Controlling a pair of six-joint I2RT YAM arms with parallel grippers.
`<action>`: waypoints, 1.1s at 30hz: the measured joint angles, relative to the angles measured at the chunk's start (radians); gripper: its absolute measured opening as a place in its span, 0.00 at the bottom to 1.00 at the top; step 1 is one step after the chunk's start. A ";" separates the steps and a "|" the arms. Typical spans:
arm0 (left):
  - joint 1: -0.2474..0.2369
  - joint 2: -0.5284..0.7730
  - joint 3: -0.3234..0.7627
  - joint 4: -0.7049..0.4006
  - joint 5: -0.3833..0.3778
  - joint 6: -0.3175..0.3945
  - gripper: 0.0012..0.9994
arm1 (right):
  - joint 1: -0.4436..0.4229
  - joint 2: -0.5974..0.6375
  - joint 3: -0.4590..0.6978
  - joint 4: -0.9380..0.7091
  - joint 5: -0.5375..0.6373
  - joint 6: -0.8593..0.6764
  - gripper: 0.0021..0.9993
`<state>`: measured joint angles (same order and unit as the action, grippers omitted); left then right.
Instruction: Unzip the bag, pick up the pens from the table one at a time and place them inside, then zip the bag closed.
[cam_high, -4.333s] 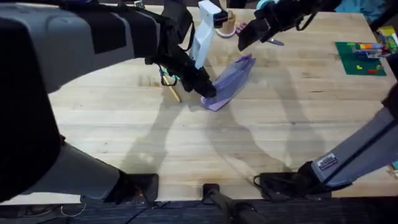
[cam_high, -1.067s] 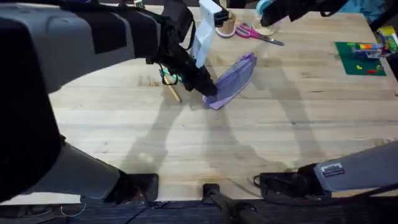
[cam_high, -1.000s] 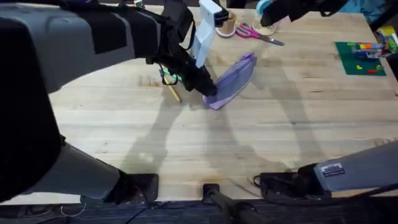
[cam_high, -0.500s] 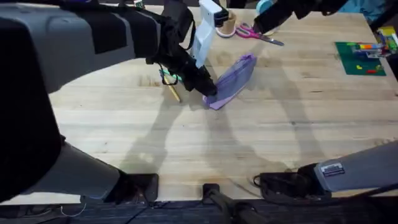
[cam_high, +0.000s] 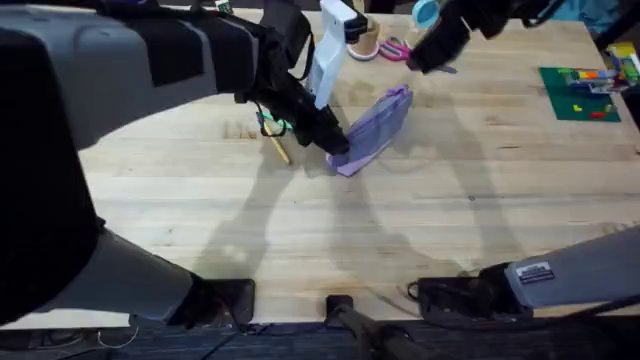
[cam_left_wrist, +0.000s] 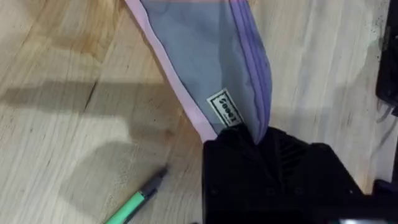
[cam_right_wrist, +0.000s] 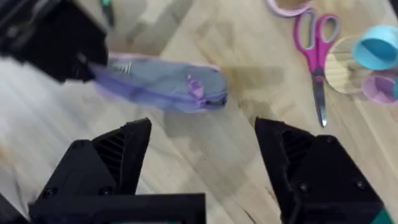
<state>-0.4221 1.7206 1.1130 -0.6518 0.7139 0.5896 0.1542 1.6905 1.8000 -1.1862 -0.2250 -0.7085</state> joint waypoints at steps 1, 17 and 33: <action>0.000 0.000 0.000 0.000 0.000 0.000 0.04 | 0.001 0.000 0.000 -0.027 0.000 -0.033 1.00; 0.000 0.000 0.000 0.000 0.000 0.000 0.04 | 0.005 0.009 0.000 0.022 0.000 -0.183 1.00; 0.000 0.000 0.000 0.000 0.000 0.000 0.04 | 0.020 0.149 0.000 0.001 0.000 -0.183 1.00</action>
<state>-0.4221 1.7206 1.1130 -0.6518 0.7139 0.5900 0.1738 1.8398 1.8000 -1.1853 -0.2253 -0.8913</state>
